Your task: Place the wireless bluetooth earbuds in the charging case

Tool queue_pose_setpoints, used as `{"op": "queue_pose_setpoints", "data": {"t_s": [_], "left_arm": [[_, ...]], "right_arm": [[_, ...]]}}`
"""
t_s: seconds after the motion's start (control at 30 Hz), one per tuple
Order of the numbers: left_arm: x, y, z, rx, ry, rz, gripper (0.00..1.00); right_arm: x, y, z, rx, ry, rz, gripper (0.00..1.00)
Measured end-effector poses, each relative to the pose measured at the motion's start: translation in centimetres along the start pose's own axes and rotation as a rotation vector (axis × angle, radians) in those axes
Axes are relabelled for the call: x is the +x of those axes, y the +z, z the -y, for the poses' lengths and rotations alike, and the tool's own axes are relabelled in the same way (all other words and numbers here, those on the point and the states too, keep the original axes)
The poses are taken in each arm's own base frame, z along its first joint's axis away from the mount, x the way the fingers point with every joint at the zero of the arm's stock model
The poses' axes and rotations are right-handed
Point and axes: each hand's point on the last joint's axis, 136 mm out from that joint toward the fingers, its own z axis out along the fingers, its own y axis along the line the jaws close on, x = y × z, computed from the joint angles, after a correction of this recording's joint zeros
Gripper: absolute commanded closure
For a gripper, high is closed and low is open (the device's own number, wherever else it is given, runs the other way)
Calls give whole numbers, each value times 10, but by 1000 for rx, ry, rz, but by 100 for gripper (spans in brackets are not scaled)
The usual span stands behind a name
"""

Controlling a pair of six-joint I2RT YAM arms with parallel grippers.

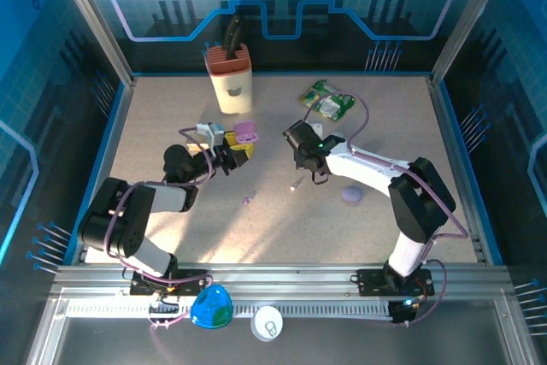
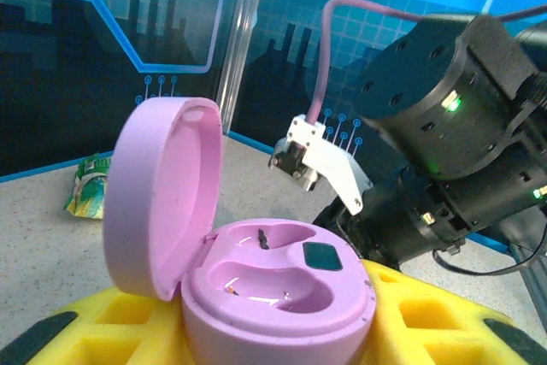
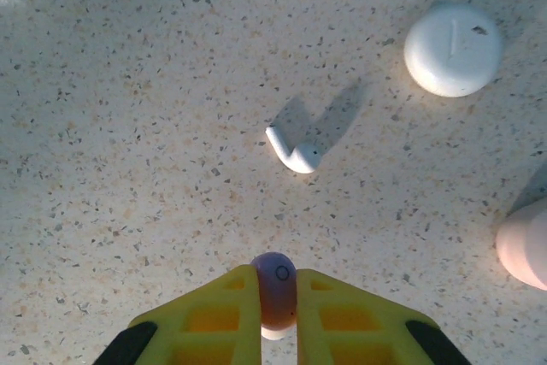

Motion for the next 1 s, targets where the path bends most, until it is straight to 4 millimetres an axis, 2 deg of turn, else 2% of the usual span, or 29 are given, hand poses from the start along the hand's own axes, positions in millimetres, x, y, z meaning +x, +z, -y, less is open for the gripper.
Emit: {"op": "queue_pose_setpoints", "data": {"t_s": [0.23,0.57,0.7,0.83,1.0], "left_arm": [[-1,7,1,10,23,2,60],[-2,15,-8,11,38,3,60],[0,16,-10,10,34,-1,60],[2,16,-10,11,31,-10,59],[8,15,-7,25,38,-40,59]], "right_arm": [[6,-2,12,82,27,-20,87],[23,-12,5,169,7,-29,86],[24,-13,2,163,-8,-26,85],[19,-24,-13,46,-47,2,85],[3,-67,-39,-241,-107,106,88]]}}
